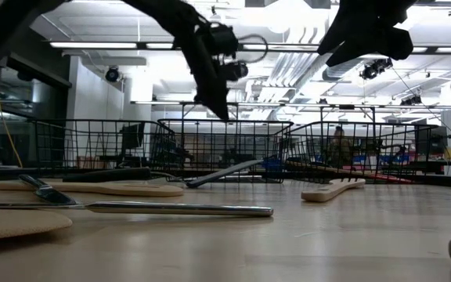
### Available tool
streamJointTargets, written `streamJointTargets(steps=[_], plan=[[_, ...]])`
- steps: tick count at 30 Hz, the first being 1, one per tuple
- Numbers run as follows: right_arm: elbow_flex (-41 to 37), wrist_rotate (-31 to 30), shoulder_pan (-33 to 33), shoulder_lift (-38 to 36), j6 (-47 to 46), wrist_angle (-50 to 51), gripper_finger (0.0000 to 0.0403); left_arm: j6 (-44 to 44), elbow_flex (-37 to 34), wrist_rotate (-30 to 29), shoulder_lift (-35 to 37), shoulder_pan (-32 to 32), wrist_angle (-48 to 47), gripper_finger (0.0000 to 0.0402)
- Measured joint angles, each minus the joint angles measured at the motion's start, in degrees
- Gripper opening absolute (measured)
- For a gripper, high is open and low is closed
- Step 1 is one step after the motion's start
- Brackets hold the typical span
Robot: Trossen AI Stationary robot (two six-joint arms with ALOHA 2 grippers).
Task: Pick & Place Kitchen Items
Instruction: Put the brown serving spoon into the left mesh basket
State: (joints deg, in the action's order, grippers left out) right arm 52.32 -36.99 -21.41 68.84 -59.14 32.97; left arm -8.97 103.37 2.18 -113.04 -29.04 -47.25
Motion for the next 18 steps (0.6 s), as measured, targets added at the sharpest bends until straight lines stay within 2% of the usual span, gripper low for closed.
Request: streamJointTargets(steps=[7, 16, 18], plan=[[0.01, 0.75, 0.02, 0.00, 1.87, 0.42, 0.0138, -5.58, 0.00, 0.90, 5.10, 2.82, -5.06, 0.0000], [0.00, 3.92, 0.02, 0.00, 2.17, 3.05, 0.0138, -5.78, -0.13, 0.57, 9.77, 4.07, -14.32, 0.0000], [0.00, 5.17, 0.02, 0.00, 2.19, 3.82, 0.0138, -5.59, -2.12, 1.05, 11.40, 4.41, -13.99, 0.0000]])
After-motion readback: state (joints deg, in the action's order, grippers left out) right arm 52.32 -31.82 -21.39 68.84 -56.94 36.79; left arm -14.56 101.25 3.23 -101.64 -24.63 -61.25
